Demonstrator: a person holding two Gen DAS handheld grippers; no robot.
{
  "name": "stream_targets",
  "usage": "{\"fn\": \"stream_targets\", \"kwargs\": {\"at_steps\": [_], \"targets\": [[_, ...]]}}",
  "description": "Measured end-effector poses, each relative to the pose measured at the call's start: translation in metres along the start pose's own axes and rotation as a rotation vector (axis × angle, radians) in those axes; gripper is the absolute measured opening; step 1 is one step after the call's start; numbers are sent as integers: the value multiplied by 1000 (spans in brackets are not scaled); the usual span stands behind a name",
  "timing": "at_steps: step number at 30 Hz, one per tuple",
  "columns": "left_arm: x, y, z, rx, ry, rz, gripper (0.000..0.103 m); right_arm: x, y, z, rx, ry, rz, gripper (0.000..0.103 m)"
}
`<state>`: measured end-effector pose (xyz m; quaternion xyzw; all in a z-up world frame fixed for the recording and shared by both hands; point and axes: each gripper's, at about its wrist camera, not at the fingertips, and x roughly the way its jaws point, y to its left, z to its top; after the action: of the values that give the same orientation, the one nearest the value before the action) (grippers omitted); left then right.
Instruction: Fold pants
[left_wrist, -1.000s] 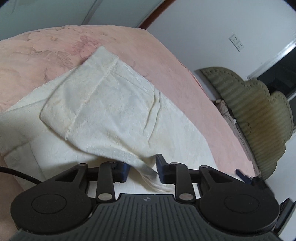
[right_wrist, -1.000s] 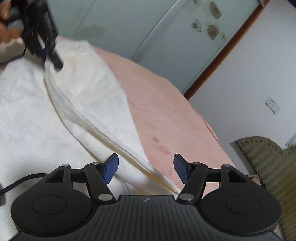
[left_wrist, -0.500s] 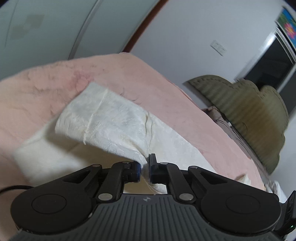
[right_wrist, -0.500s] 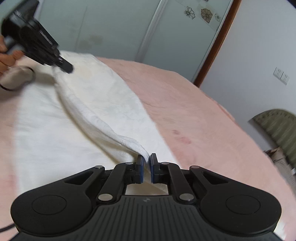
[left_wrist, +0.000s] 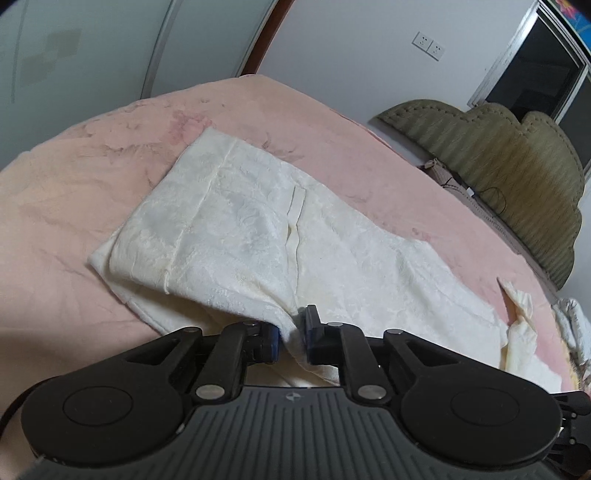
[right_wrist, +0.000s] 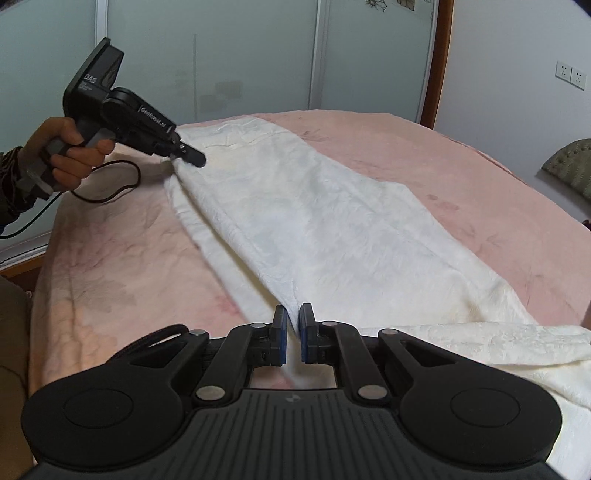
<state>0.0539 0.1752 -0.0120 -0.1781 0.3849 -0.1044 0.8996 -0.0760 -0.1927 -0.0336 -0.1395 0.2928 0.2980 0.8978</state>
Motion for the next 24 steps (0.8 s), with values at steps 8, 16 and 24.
{"fn": "stream_targets", "kwargs": {"at_steps": [8,16,24], "targets": [[-8,-8,-4,15,6,54,23,10,-4,-14,93,-5,16,6],[-54,-71,5,210,-80,107,36,-9,-21,-22,252,-104,51,8],[-4,-148,-11,372,-9,-140,52,-95,-98,-82,634,-198,-363,8]]}}
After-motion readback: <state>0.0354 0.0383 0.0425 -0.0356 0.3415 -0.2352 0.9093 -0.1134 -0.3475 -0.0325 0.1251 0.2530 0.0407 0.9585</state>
